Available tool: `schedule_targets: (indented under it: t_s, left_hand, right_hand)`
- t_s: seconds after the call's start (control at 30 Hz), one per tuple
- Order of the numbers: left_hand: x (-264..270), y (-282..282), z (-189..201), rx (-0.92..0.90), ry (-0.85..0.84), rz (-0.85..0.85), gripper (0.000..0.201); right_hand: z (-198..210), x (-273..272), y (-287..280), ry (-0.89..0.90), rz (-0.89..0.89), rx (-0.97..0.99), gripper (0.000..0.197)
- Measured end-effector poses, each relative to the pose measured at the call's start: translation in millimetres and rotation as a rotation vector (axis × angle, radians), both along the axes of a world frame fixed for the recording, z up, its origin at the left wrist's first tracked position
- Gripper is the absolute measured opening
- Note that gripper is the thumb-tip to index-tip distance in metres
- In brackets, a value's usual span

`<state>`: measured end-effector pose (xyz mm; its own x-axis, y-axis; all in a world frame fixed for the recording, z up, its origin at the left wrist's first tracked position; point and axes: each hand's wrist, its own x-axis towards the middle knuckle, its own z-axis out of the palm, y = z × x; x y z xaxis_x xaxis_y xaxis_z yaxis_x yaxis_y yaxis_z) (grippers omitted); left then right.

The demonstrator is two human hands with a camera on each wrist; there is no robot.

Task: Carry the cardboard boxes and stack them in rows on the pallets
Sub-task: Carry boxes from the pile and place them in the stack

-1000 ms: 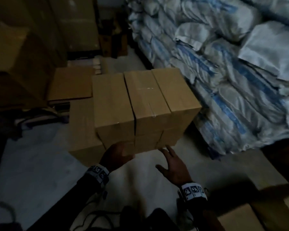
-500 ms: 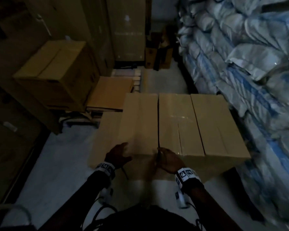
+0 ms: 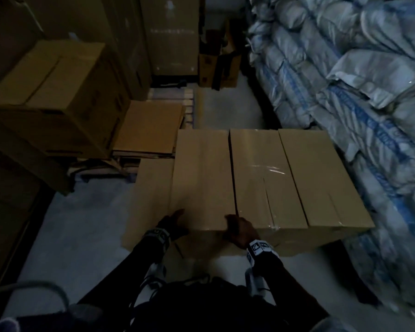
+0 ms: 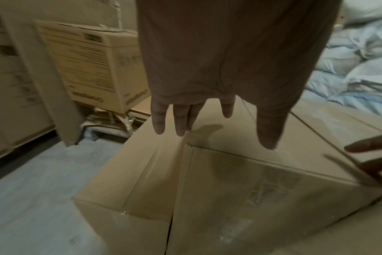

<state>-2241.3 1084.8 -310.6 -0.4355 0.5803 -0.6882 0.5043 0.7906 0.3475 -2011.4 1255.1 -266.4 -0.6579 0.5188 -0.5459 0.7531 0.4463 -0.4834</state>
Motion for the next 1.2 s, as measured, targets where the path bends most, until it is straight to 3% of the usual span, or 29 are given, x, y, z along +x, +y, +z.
schedule_targets:
  t_s: [0.13,0.3,0.47,0.57,0.7,0.83,1.07,1.2]
  left_hand:
    - [-9,3,-11,0.014,-0.031,-0.015,0.095]
    - [-17,4,-6,0.041,-0.097,0.084,0.106]
    - [-35,-7,11,0.107,-0.108,0.159,0.121]
    - [-44,-15,8,0.063,-0.060,0.113,0.130]
    - [-37,-21,-4,0.029,-0.063,0.014,0.113]
    - [-37,-16,-15,0.097,-0.063,0.024,0.113]
    - [-54,0,-23,0.171,0.027,0.076,0.113]
    - [-50,-9,7,0.174,0.115,0.086,0.120]
  right_hand:
    - [2,-12,-6,0.000,-0.087,-0.039,0.085]
    - [-11,-19,-12,0.073,-0.236,-0.042,0.116]
    - [0,-25,-30,0.068,-0.191,-0.114,0.112]
    - [-1,-35,-33,0.036,-0.202,-0.153,0.106]
    - [-12,-52,-33,-0.052,-0.205,-0.167,0.103]
    - [-37,-66,-32,-0.039,-0.225,-0.163,0.104]
    - [-44,-77,-44,0.096,-0.355,0.017,0.097]
    - [-12,-86,-50,0.049,-0.323,0.122,0.105]
